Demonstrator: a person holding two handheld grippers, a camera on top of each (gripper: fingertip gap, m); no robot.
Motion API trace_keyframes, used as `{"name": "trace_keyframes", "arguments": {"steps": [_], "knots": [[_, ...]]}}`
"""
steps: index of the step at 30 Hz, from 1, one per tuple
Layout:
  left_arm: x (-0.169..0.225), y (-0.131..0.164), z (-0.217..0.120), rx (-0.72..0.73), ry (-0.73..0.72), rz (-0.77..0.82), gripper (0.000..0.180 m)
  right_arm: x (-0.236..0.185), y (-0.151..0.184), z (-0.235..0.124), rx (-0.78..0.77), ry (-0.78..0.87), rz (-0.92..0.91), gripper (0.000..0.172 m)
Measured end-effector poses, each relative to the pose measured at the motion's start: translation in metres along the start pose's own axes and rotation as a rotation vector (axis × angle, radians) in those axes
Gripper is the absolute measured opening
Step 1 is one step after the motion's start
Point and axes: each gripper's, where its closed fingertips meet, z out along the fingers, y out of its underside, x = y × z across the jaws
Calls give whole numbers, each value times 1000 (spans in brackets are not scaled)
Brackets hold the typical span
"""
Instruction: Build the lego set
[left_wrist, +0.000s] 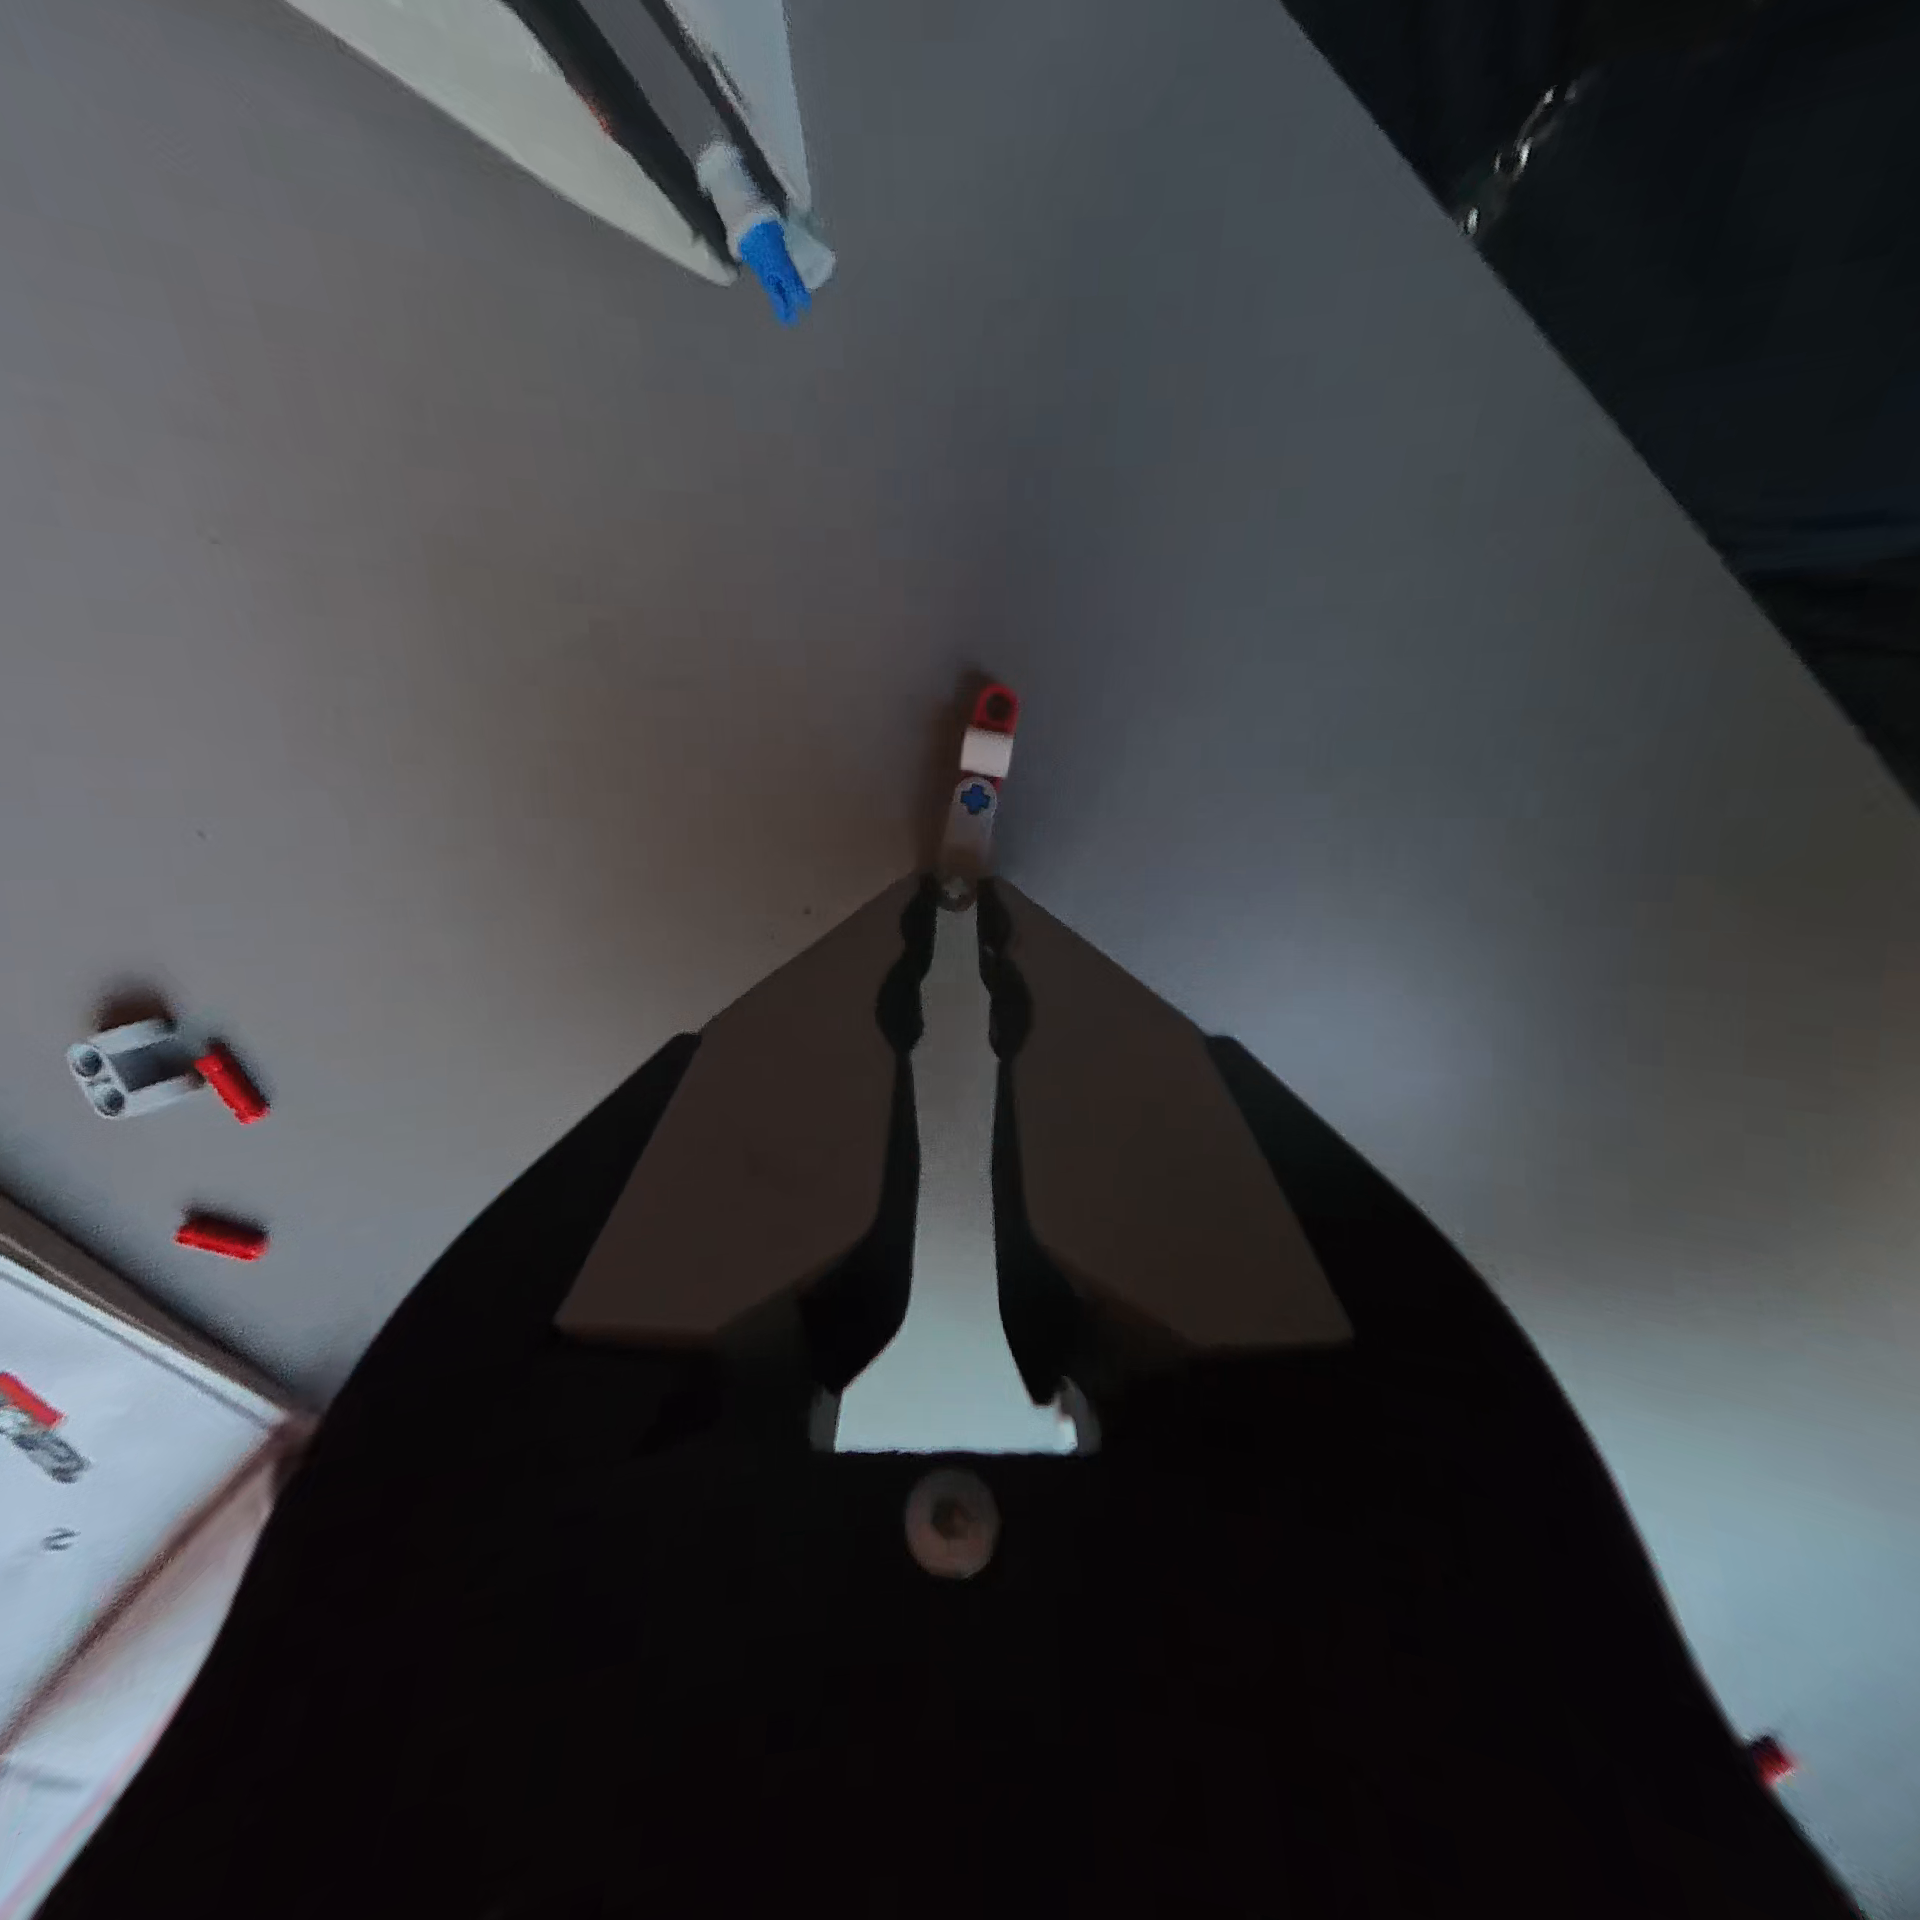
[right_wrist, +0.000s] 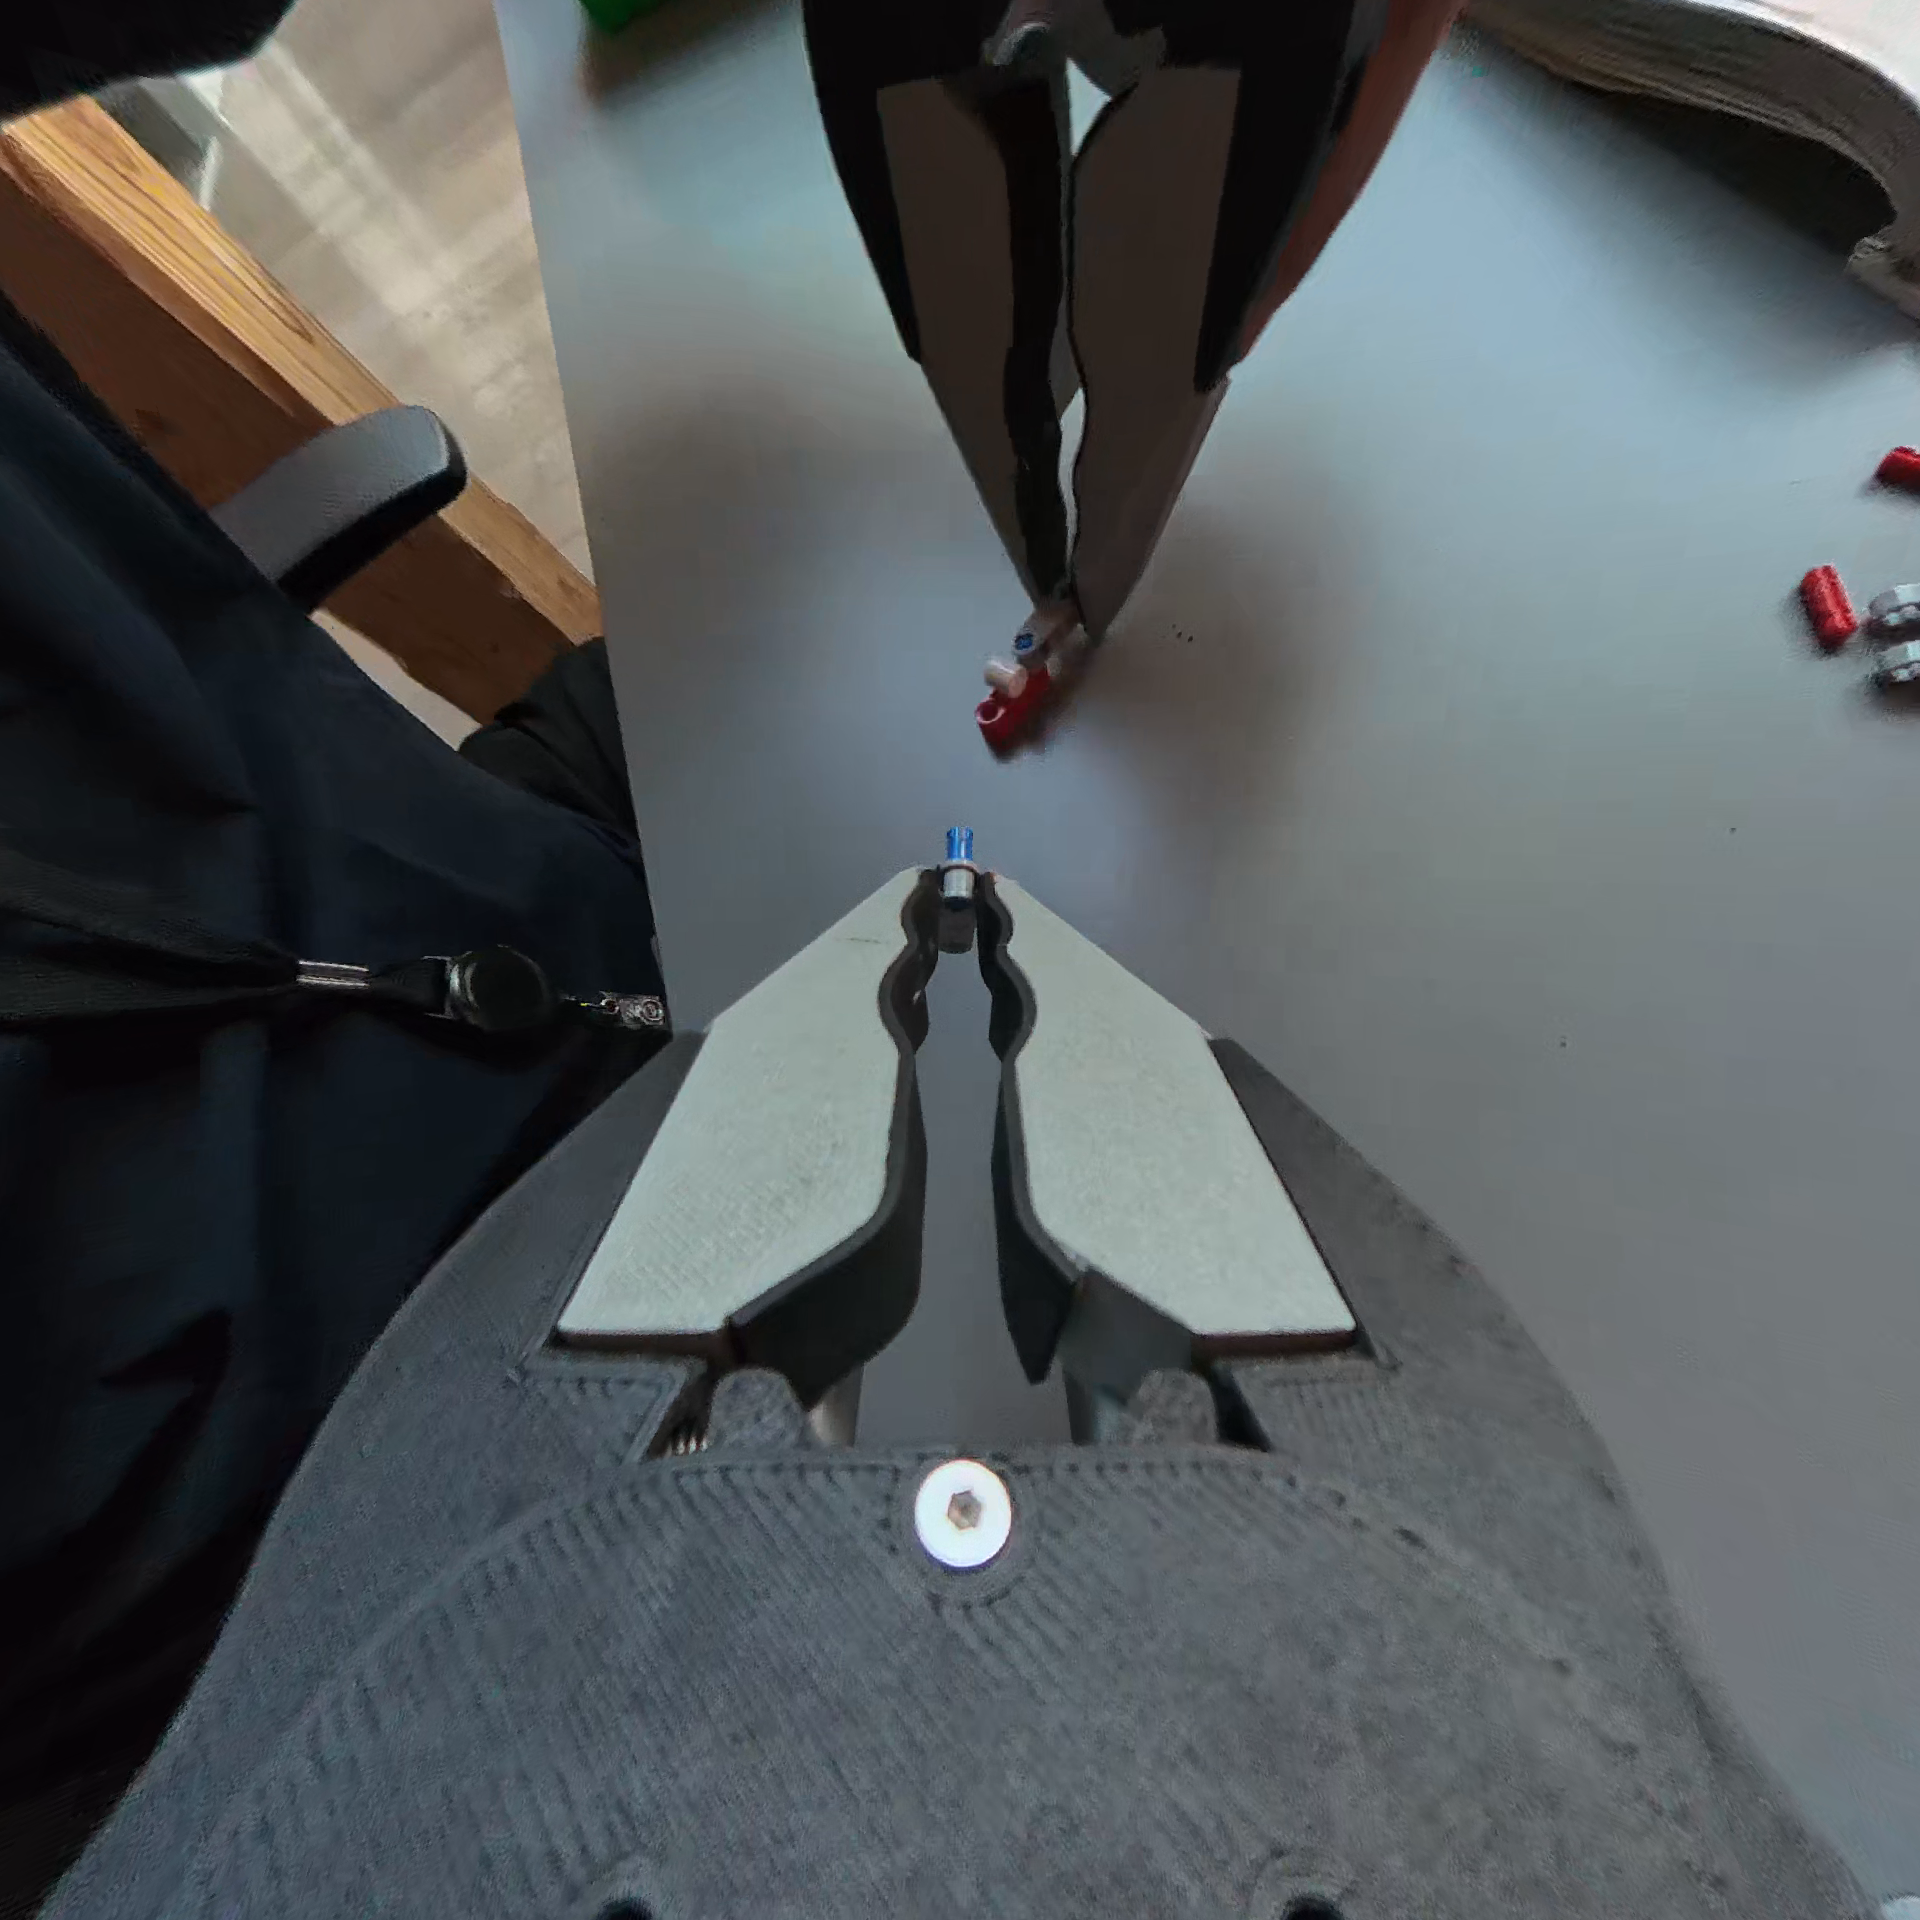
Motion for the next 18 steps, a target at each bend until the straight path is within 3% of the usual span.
{"name": "trace_keyframes", "arguments": {"steps": [9, 18], "knots": [[11, -4, 1, 69, -193, -469, 5, 4, -3, 27, -223, 22, -100, 4], [22, -16, -3, 167, -318, -660, 19, 0, -6, 34, -214, 32, -161, 5]]}}
